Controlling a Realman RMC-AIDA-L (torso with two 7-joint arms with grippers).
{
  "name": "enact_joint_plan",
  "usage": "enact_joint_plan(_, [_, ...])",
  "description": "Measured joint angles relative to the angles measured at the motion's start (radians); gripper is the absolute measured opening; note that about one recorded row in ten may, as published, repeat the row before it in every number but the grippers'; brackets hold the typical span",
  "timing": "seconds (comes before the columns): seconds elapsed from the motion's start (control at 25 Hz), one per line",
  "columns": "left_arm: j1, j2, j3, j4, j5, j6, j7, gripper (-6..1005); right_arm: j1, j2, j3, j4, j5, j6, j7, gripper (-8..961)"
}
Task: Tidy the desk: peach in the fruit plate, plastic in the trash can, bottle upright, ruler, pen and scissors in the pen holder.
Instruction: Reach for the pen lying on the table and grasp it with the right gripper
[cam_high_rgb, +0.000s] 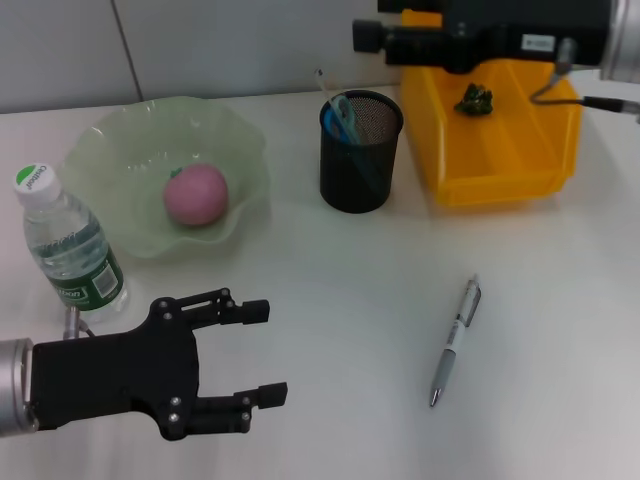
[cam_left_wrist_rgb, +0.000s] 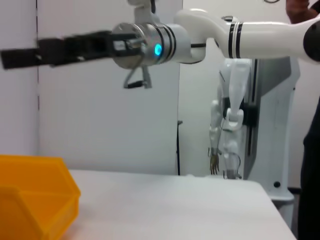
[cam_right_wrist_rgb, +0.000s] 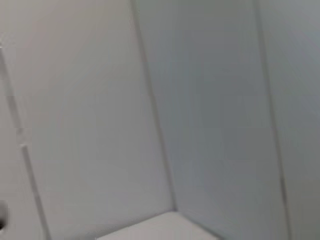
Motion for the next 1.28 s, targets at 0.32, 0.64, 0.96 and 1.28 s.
enact_joint_plan(0.32, [0.013,-0.001,0.001,-0.002,-0.043,0.014,-0.063,786,0.029,-0.073,0.002,-0.008,-0.119,-0.169,0.029,694])
enact_joint_plan(0.64, [0.041,0.004,0.002,0.008,-0.037,0.021,-0.097,785,0.083,-0.099,0.005,-0.076,-0.305,-0.328,0.041,694])
enact_joint_plan(0.96, [0.067,0.002,-0.001,0.010,-0.044,0.028,-0.099,785,0.196,-0.090,-0.051,-0.084,-0.482,-0.432,-0.027,694])
enact_joint_plan(1.28, [0.057,0.004,-0.017,0.012,-0.058,0.034,-0.111,785,0.297,-0.066,-0.067,-0.076,-0.623,-0.490,-0.035,693])
